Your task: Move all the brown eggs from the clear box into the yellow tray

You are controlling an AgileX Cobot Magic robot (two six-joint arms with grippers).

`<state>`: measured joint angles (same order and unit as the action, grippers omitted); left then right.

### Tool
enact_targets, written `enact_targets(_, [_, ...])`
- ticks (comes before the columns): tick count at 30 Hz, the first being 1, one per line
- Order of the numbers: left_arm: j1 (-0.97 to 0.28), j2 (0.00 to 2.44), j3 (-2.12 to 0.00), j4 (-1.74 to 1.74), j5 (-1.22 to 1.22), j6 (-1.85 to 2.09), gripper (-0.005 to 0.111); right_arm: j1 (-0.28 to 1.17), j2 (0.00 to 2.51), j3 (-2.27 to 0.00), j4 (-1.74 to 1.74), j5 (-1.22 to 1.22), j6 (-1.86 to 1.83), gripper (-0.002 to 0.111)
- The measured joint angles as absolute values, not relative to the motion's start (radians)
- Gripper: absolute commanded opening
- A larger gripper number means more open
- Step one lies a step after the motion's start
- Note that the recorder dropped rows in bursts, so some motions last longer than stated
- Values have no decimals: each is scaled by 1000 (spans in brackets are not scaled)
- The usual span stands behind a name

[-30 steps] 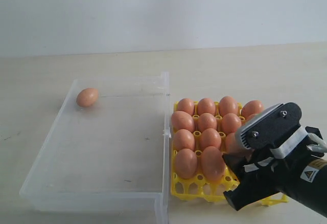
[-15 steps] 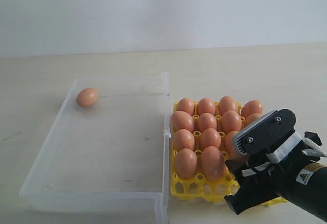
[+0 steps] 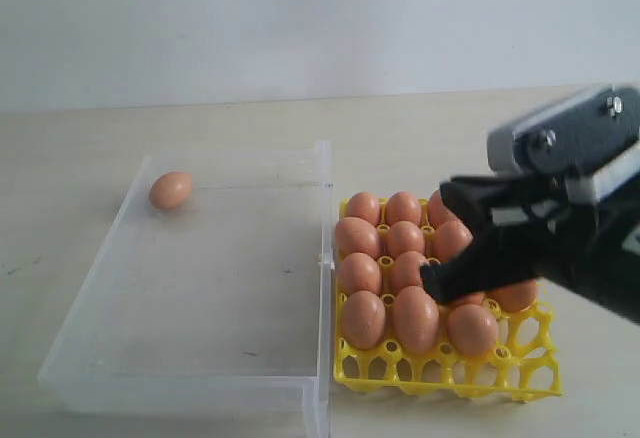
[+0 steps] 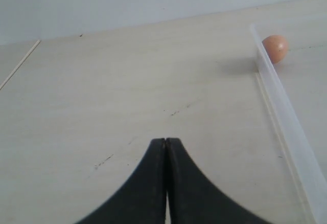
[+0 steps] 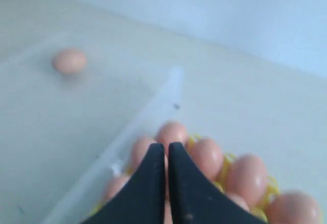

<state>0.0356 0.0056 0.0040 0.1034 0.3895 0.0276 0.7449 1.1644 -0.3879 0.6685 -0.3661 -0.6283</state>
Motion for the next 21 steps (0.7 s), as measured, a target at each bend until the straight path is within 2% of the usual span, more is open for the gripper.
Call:
enact_targets(3, [36,6,4,103,389,28,0,745,1217,-543,594,-257,-620,0])
enact_targets(7, [36,6,4,103,389,28,0,745,1444,-785,473,-126,-479,2])
enact_targets(10, [36,6,4,103,389,28,0,745,1639,-976,371,-30,-311,16])
enact_targets(16, [36,6,4,103,389,28,0,745,1996,-1421,254,216,-32,61])
enact_targets(18, [36,6,4,103,389,28,0,745,2085,-1547,247,264,14,66])
enact_targets(21, [36,6,4,103,389,28,0,745,2203,-1713,245,305,113,66])
